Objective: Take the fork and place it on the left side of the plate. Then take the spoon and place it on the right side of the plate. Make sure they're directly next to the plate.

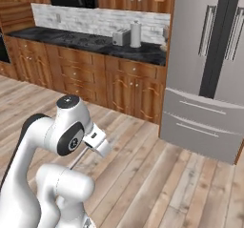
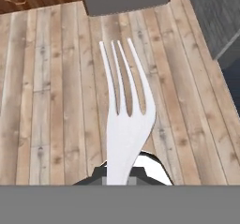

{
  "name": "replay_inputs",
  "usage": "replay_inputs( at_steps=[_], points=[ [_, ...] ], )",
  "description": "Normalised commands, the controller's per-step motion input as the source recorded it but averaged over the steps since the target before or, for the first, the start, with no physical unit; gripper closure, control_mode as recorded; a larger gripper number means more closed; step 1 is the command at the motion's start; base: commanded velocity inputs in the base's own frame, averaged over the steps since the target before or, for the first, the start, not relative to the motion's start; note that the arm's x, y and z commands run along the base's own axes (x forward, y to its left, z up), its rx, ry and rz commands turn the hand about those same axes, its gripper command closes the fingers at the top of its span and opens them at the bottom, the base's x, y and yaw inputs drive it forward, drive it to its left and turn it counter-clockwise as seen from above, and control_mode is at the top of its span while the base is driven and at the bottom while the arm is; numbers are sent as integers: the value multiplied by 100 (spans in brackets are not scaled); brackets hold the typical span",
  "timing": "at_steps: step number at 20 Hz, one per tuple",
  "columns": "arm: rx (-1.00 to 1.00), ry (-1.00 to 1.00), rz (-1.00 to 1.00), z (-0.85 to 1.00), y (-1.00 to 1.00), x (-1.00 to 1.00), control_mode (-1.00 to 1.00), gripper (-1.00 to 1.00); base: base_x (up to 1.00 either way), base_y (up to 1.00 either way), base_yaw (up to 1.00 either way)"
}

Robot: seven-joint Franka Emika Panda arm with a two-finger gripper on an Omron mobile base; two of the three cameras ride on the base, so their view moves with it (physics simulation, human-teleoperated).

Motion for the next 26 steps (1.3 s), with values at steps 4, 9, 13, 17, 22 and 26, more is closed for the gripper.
replay_inputs(
  at_steps=[4,9,13,17,22,26],
  points=[
    [0,0,0,0,0,0,100,100,-100,0,2],
    [0,0,0,0,0,0,100,100,-100,0,3],
    [0,0,0,0,0,0,100,100,-100,0,5],
    [0,0,0,0,0,0,100,100,-100,0,5],
    [0,0,0,0,0,0,100,100,-100,1,5],
    [0,0,0,0,0,0,100,100,-100,20,6]
  ],
)
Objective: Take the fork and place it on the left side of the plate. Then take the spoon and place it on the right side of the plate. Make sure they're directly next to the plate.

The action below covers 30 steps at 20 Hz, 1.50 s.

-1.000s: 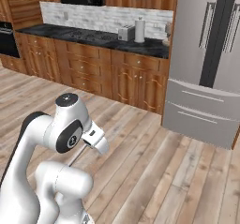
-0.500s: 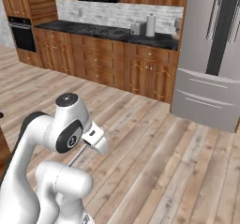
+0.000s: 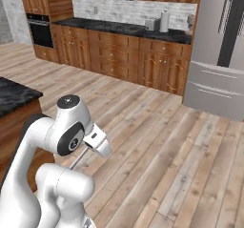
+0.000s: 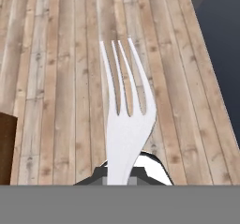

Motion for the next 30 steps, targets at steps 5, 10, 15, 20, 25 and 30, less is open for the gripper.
replay_inputs(
  at_steps=[5,10,15,20,25,30],
  points=[
    [0,0,0,0,0,0,100,100,-100,36,4],
    [0,0,0,0,0,0,100,100,-100,54,2],
    [0,0,0,0,0,0,100,100,-97,65,0],
    [0,0,0,0,0,0,100,100,-75,80,0],
    [0,0,0,0,0,0,100,100,-26,99,0],
    [0,0,0,0,0,0,100,100,-1,100,-2]
  ],
)
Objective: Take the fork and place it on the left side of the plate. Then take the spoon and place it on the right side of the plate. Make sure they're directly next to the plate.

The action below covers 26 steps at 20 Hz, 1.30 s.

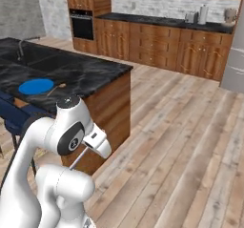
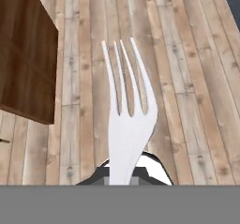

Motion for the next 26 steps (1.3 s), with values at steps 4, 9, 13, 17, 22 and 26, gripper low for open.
replay_inputs(
  at_steps=[4,9,13,17,22,26],
  points=[
    [0,0,0,0,0,0,100,100,0,100,-4],
    [0,0,0,0,0,0,100,100,0,100,-4],
    [0,0,0,0,0,0,100,100,0,100,-3],
    [0,0,0,0,0,0,100,100,1,100,-2],
    [0,0,0,0,0,0,100,100,3,98,-2],
    [0,0,0,0,0,0,100,100,1,87,-2]
  ],
)
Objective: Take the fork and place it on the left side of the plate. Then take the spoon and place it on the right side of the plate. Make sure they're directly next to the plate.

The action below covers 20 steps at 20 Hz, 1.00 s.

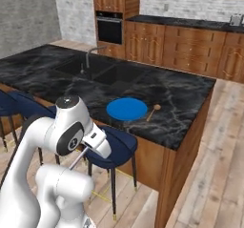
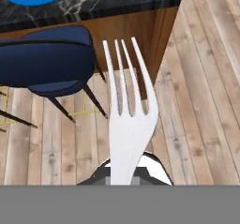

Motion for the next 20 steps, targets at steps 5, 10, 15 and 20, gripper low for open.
replay_inputs(
  at_steps=[5,10,15,20],
  points=[
    [0,0,0,0,0,0,100,100,1,72,-1],
    [0,0,0,0,0,0,100,100,15,58,-1],
    [0,0,0,0,0,0,100,100,25,58,-3],
    [0,0,0,0,0,0,100,100,33,52,-6]
  ],
)
